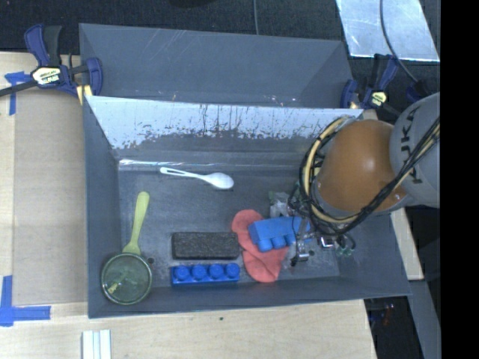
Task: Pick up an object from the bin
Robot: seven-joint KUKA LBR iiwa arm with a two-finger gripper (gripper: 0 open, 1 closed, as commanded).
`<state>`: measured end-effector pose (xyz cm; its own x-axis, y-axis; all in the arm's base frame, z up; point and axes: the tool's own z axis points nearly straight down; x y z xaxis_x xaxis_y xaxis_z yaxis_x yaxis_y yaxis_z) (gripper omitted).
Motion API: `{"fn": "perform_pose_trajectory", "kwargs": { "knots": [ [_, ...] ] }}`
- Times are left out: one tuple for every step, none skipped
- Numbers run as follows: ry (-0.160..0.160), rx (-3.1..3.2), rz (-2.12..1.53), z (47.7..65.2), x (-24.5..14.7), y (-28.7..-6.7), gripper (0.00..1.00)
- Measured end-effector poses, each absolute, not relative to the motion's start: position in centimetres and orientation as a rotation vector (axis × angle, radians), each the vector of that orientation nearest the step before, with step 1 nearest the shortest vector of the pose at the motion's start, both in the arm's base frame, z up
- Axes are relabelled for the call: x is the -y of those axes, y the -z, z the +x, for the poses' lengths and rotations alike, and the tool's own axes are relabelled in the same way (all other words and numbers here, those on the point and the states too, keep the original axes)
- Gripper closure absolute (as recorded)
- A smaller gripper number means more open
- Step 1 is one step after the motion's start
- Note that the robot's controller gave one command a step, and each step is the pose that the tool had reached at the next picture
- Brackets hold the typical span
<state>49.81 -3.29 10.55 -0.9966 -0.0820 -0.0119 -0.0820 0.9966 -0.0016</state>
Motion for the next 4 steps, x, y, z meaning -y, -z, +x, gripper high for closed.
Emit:
{"fn": "perform_pose_trajectory", "kwargs": {
  "knots": [
    [-0.002,-3.126,-0.054,50.7,3.5,-7.0,0.0],
    [0.001,-3.13,-0.088,48.4,2.8,-7.0,1.0],
    [0.001,-3.129,-0.089,48.4,2.8,-7.0,1.0],
    [0.001,-3.127,-0.09,48.5,2.8,-15.0,1.0]
  ]
}}
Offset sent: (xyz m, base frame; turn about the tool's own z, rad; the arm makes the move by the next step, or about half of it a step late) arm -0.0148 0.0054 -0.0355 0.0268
